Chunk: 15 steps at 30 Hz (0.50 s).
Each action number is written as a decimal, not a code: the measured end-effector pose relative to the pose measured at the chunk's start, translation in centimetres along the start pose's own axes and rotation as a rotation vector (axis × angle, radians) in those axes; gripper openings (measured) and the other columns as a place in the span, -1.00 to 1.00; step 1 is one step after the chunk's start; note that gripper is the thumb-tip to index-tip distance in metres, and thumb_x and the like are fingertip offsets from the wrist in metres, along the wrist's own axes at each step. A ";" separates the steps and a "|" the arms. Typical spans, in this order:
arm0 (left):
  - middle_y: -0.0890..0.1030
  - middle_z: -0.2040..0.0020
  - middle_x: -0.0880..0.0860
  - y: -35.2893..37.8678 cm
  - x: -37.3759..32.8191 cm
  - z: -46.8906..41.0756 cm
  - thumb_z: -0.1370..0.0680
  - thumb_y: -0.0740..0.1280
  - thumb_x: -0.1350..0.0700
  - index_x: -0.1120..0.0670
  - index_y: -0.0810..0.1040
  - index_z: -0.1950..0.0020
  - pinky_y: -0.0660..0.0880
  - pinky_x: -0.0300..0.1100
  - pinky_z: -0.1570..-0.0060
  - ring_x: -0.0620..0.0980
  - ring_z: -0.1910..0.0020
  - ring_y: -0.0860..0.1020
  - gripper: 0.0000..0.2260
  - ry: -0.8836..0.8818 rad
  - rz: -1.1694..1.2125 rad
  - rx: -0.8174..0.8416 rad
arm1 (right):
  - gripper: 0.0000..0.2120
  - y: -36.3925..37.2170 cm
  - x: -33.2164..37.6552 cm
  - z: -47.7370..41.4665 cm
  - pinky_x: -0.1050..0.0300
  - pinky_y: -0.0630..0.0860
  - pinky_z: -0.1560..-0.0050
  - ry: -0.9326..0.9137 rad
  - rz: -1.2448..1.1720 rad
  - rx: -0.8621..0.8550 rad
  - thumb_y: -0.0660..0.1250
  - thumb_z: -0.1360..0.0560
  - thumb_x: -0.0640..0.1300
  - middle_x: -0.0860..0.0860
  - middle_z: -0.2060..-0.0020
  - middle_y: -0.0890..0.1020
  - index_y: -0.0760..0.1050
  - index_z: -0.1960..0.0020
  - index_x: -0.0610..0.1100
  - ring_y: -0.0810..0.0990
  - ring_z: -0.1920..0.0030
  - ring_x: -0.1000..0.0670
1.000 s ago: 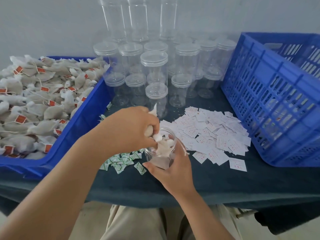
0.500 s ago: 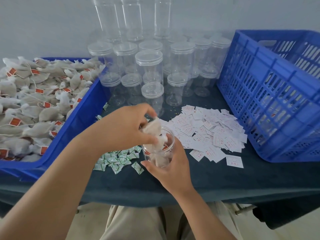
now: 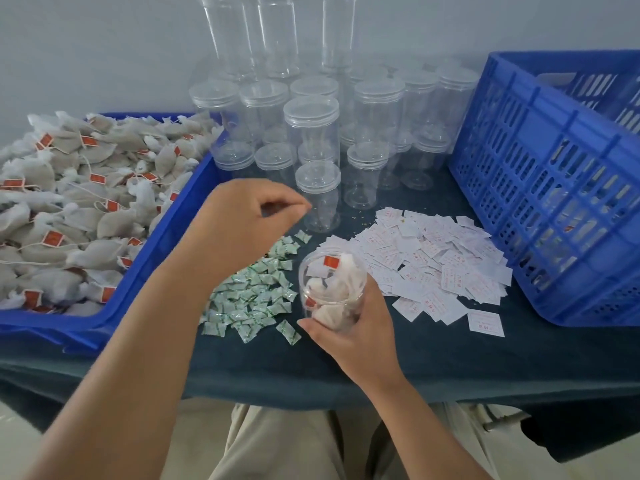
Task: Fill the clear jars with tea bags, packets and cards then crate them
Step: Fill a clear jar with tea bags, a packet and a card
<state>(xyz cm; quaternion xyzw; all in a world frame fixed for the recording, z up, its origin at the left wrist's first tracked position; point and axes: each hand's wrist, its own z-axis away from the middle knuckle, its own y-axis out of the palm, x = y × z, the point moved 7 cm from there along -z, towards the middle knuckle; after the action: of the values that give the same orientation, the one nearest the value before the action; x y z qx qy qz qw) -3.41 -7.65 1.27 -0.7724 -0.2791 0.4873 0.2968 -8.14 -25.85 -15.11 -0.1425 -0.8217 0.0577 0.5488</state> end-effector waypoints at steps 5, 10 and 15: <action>0.59 -0.29 -0.11 5.9 10.9 4.3 -0.58 0.44 -0.14 -0.20 0.59 -0.33 0.53 -0.08 -0.15 -0.05 -0.20 0.58 -0.68 -0.380 -0.619 0.652 | -0.25 0.2 0.2 0.1 0.40 0.58 -0.03 0.023 -0.061 0.033 0.70 -0.24 0.19 0.27 -0.17 0.65 0.38 -0.29 0.47 0.67 -0.17 0.18; 0.68 -0.16 -0.08 7.7 13.8 5.7 -0.59 0.47 -0.07 -0.14 0.62 -0.36 0.56 -0.15 -0.03 -0.09 0.00 0.62 -0.67 -0.407 -0.393 0.317 | -0.28 0.4 0.4 0.2 0.39 0.57 -0.03 0.049 -0.093 0.046 0.72 -0.24 0.14 0.25 -0.15 0.67 0.41 -0.25 0.47 0.68 -0.15 0.17; 0.72 -0.05 -0.23 5.6 14.3 5.7 -0.61 0.43 -0.06 -0.22 0.68 -0.23 0.59 -0.16 0.04 -0.18 0.00 0.67 -0.80 -0.440 -0.310 0.087 | -0.27 0.3 0.4 0.2 0.32 0.60 -0.08 0.061 -0.076 0.038 0.72 -0.24 0.16 0.24 -0.15 0.67 0.41 -0.26 0.45 0.68 -0.18 0.13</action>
<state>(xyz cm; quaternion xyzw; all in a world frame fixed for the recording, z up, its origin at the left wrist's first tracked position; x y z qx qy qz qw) -2.54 -0.07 -13.23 -0.5823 -0.4305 0.6039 0.3330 -8.36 -25.42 -14.95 -0.1023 -0.8082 0.0482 0.5779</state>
